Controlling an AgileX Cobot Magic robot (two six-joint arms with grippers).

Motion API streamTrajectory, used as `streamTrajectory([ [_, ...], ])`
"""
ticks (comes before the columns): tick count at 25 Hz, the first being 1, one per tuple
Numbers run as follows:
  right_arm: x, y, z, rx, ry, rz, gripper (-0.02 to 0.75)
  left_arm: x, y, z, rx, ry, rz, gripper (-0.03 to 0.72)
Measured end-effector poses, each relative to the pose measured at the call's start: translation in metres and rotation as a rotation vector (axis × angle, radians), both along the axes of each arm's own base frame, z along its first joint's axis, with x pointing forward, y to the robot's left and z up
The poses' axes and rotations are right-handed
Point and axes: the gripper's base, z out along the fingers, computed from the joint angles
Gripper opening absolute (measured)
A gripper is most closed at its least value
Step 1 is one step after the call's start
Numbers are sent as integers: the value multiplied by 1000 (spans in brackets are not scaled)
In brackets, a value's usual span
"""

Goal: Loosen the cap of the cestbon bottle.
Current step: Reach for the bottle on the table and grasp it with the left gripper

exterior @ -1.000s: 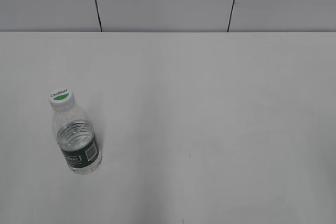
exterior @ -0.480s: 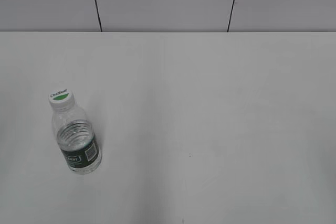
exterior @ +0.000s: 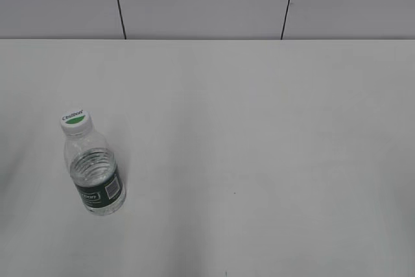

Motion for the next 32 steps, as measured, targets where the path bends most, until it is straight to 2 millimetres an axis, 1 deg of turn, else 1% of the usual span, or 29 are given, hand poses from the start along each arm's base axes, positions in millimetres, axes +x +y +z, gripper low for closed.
streamTrajectory([
  [2, 0, 0, 0, 0, 0, 0, 519, 4, -2, -7, -2, 22, -13, 310],
  [5, 0, 0, 0, 0, 0, 0, 519, 11, -7, -24, 13, 68, -35, 310],
  [10, 0, 0, 0, 0, 0, 0, 519, 24, -14, -39, 54, 107, -75, 310],
  [13, 0, 0, 0, 1, 0, 0, 519, 35, -18, -51, 38, 159, -78, 310],
  [15, 0, 0, 0, 1, 0, 0, 519, 38, -19, -53, 35, 157, -74, 310],
  [18, 0, 0, 0, 1, 0, 0, 519, 40, -21, -50, 72, 109, -101, 310],
  [21, 0, 0, 0, 1, 0, 0, 519, 36, -26, -52, 103, 74, -169, 310],
  [23, 0, 0, 0, 1, 0, 0, 519, 30, -28, -59, 91, 62, -206, 310],
  [27, 0, 0, 0, 1, 0, 0, 519, 13, -28, -82, 74, 112, -234, 310],
  [29, 0, 0, 0, 1, 0, 0, 519, 5, -29, -87, 83, 114, -263, 310],
  [32, 0, 0, 0, 1, 0, 0, 519, 0, -34, -91, 82, 129, -333, 310],
])
